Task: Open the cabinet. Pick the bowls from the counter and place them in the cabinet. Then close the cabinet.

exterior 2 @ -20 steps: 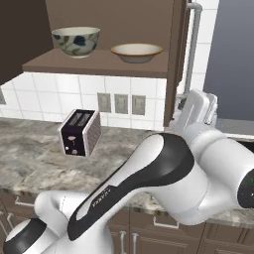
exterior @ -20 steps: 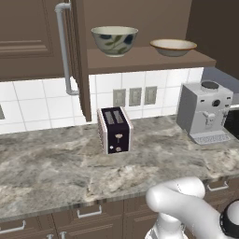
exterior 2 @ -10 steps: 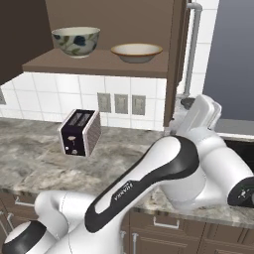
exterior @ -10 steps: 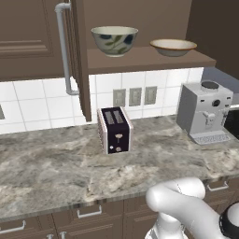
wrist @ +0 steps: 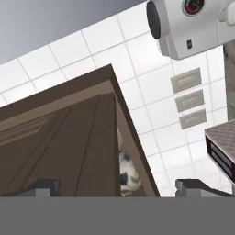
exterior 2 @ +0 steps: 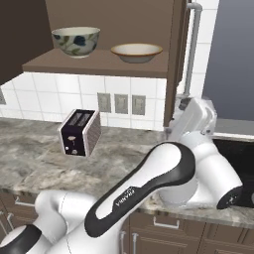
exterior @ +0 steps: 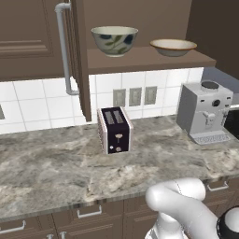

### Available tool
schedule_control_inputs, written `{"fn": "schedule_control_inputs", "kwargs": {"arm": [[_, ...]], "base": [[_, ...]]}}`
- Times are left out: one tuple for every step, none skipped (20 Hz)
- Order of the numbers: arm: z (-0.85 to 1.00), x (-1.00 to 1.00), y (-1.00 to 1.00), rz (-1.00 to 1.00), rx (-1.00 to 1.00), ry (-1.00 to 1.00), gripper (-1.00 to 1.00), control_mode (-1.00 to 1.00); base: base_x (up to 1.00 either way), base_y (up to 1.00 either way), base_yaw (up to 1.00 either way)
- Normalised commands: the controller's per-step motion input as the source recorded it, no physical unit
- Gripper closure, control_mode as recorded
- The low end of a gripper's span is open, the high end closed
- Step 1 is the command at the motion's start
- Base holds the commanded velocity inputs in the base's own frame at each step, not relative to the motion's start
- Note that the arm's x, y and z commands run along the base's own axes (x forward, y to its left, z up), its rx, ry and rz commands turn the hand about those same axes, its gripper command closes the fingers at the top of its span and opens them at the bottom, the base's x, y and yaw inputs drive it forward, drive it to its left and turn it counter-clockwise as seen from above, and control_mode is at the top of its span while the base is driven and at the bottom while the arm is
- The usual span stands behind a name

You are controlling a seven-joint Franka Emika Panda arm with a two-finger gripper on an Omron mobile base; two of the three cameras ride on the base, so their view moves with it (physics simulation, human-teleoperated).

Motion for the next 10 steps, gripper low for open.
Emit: {"fn": "schedule_control_inputs", "kwargs": {"arm": [[0.00, 0.00, 0.39, 0.01, 0.00, -0.13, -1.00, -1.00], [0.00, 0.00, 0.44, 0.00, 0.00, -0.14, -1.00, -1.00], [0.00, 0.00, 0.51, 0.00, 0.00, -0.15, -1.00, -1.00], [0.00, 0.00, 0.54, 0.00, 0.00, -0.16, -1.00, -1.00], [0.00, 0.00, 0.59, 0.00, 0.00, -0.17, -1.00, -1.00], [0.00, 0.00, 0.64, 0.00, 0.00, -0.19, -1.00, -1.00], [0.00, 0.00, 0.71, 0.00, 0.00, -0.20, -1.00, -1.00], [0.06, 0.00, 0.76, 0.00, 0.00, -0.22, -1.00, -1.00], [0.09, 0.00, 0.75, 0.00, 0.00, -0.23, -1.00, -1.00], [0.12, 0.00, 0.78, 0.00, 0.00, -0.25, -1.00, -1.00]], "base": [[0.00, 0.00, 0.00], [0.00, 0.00, 0.00], [0.00, 0.00, 0.00], [0.00, 0.00, 0.00], [0.00, 0.00, 0.00], [0.00, 0.00, 0.00], [0.00, 0.00, 0.00], [0.00, 0.00, 0.00], [0.00, 0.00, 0.00], [0.00, 0.00, 0.00]]}}
